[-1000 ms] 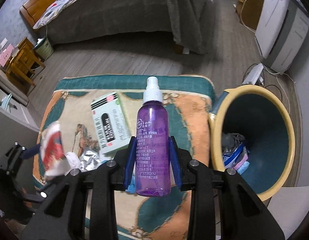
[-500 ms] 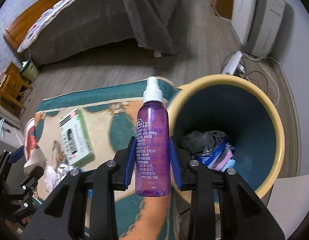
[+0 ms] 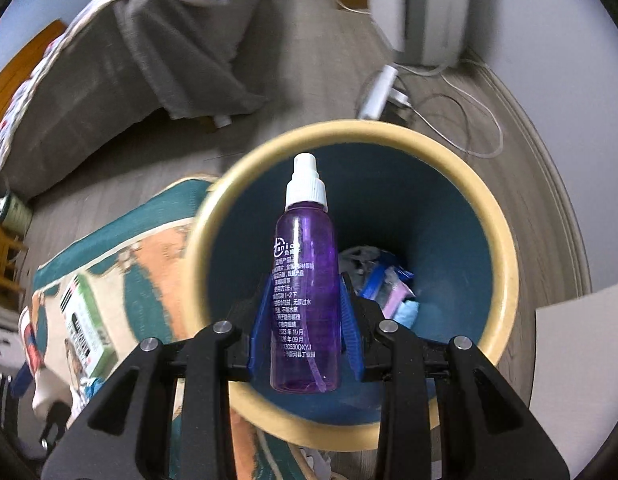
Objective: Collect trash
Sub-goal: 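Carry the spray bottle over the bucket with the right tool while the left tool carries the floral box, then open the right tool to drop the spray bottle while the left tool drops the floral box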
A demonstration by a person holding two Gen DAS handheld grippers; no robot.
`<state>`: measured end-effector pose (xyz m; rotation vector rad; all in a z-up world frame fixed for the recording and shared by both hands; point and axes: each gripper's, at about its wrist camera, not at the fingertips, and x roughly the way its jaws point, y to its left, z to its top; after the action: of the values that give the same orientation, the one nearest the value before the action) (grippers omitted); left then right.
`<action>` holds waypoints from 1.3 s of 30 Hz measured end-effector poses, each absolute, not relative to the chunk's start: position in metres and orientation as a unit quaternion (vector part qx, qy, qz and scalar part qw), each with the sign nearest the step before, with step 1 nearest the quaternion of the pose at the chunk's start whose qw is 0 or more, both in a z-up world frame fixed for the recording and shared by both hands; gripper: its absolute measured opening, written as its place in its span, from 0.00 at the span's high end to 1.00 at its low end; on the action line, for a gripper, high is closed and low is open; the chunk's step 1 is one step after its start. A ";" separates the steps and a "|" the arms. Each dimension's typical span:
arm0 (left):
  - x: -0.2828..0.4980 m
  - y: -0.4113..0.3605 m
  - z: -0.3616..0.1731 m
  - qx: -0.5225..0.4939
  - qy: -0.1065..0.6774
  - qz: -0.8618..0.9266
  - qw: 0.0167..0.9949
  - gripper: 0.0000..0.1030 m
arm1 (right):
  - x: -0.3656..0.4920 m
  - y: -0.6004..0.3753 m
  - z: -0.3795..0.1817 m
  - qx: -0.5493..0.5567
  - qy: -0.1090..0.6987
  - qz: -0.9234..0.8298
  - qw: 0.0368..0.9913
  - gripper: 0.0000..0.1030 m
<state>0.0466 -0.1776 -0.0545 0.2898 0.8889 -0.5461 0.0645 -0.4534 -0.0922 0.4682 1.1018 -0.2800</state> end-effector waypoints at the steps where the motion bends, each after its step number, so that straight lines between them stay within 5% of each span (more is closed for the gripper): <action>1: 0.045 -0.184 -0.054 0.139 0.422 -0.267 0.855 0.26 | 0.063 -0.457 -0.094 0.234 0.517 -0.131 0.813 0.69; 22: 0.062 -0.322 -0.074 0.217 0.415 -0.355 0.809 0.25 | 0.043 -0.505 -0.100 0.306 0.480 -0.154 0.808 0.68; 25: 0.060 -0.327 -0.070 0.220 0.404 -0.356 0.813 0.15 | 0.043 -0.503 -0.097 0.304 0.472 -0.147 0.814 0.38; 28: 0.058 -0.321 -0.067 0.209 0.400 -0.359 0.817 0.13 | 0.047 -0.496 -0.092 0.273 0.474 -0.146 0.824 0.36; 30: 0.057 -0.313 -0.065 0.203 0.399 -0.353 0.822 0.11 | 0.049 -0.492 -0.091 0.266 0.474 -0.138 0.828 0.22; 39: 0.054 -0.232 -0.050 0.182 0.400 -0.297 0.848 0.08 | 0.067 -0.451 -0.081 0.205 0.483 -0.101 0.845 0.14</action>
<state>0.0545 -0.2320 -0.0496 0.3837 0.8431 -0.6251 0.0668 -0.4510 -0.0805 0.4328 1.0200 -0.2136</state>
